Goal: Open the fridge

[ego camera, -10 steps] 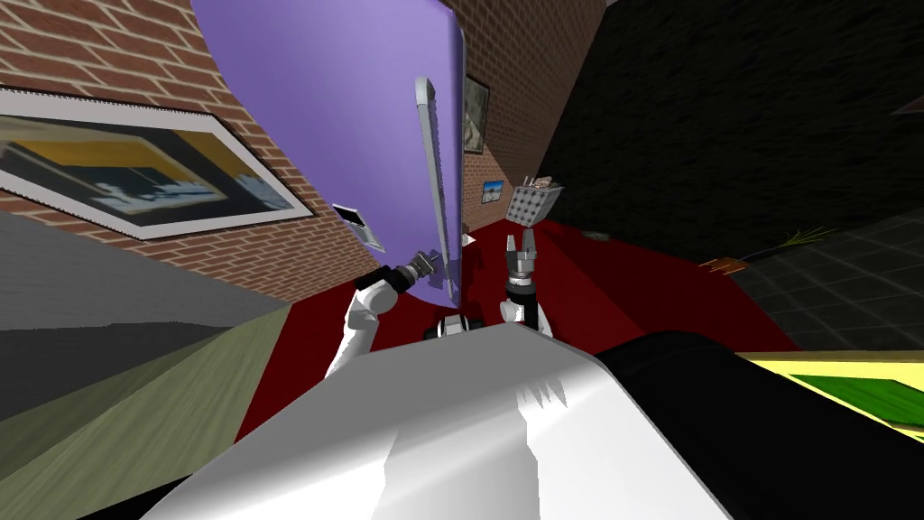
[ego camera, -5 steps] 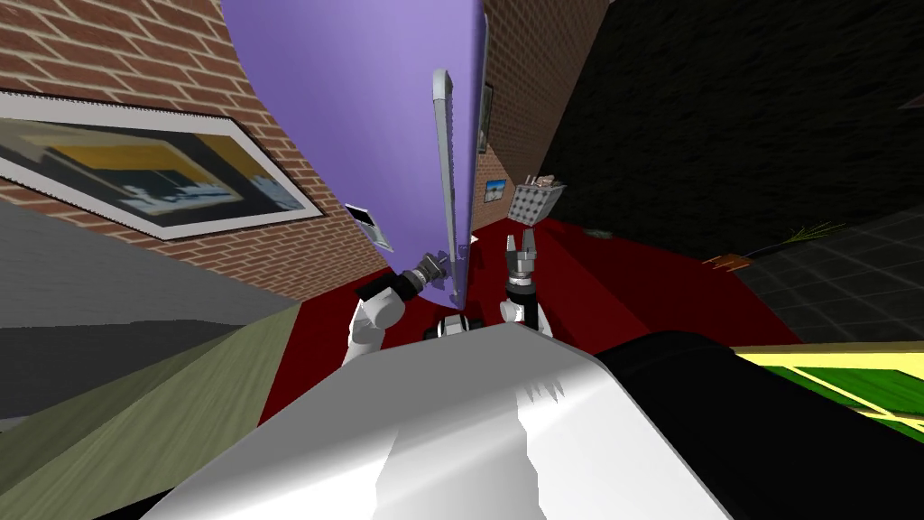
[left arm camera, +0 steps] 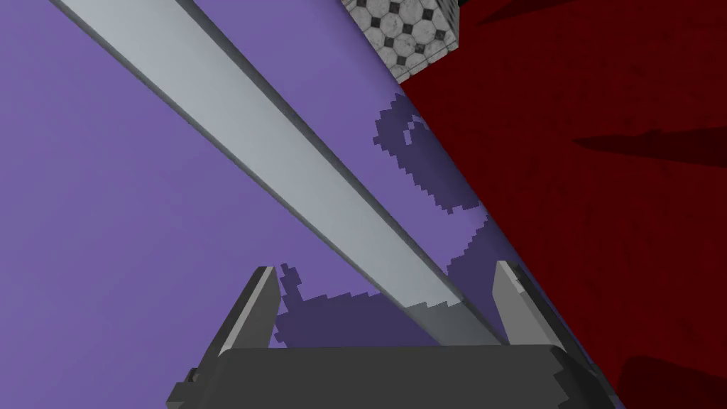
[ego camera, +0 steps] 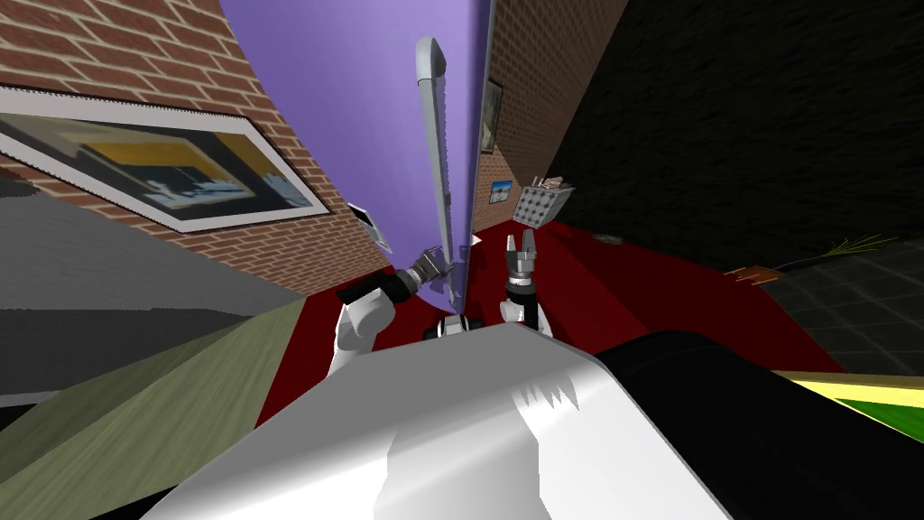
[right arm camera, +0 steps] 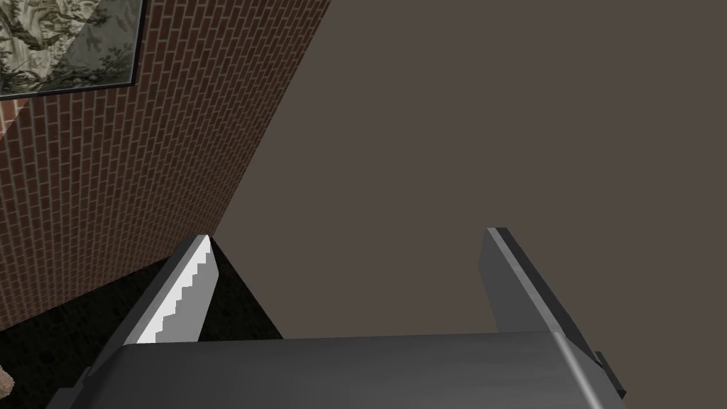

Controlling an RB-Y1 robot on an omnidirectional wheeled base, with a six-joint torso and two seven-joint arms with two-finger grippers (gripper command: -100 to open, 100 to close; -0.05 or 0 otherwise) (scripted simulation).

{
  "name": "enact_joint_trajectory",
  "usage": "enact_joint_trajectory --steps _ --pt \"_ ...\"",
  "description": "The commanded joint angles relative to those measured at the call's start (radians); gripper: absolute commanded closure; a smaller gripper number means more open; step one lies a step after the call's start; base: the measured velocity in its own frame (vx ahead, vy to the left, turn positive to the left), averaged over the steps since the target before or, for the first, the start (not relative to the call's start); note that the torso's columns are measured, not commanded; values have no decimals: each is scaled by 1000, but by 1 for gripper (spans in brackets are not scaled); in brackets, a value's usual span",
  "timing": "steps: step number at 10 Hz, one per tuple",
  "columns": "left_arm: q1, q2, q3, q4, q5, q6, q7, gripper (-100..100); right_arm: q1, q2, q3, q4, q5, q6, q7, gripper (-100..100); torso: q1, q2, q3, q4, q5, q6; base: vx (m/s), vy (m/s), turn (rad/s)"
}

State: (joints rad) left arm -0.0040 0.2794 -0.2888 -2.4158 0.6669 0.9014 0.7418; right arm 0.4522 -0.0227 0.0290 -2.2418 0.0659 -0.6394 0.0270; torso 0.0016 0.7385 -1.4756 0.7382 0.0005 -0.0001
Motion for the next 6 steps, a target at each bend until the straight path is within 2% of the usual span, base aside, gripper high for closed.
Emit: enact_joint_trajectory --steps 1,4,5,6 --pt "-10 18 10 -69 9 61 44 -100 0 0 0 0 0 0 0 0 2 0 0 0 1 0 55 -38 105" --pt "-21 44 25 -146 26 124 91 -100 0 0 0 0 0 0 0 0 -2 -1 -1 0 -1 1 55 -39 95" --pt "-19 37 20 -128 20 113 82 -100 0 0 0 0 0 0 0 0 -3 -1 -1 0 -1 1 23 -16 20" --pt "-19 39 21 -131 22 116 84 0 0 0 0 0 0 0 0 0 -1 0 0 0 0 1 0 0 0"
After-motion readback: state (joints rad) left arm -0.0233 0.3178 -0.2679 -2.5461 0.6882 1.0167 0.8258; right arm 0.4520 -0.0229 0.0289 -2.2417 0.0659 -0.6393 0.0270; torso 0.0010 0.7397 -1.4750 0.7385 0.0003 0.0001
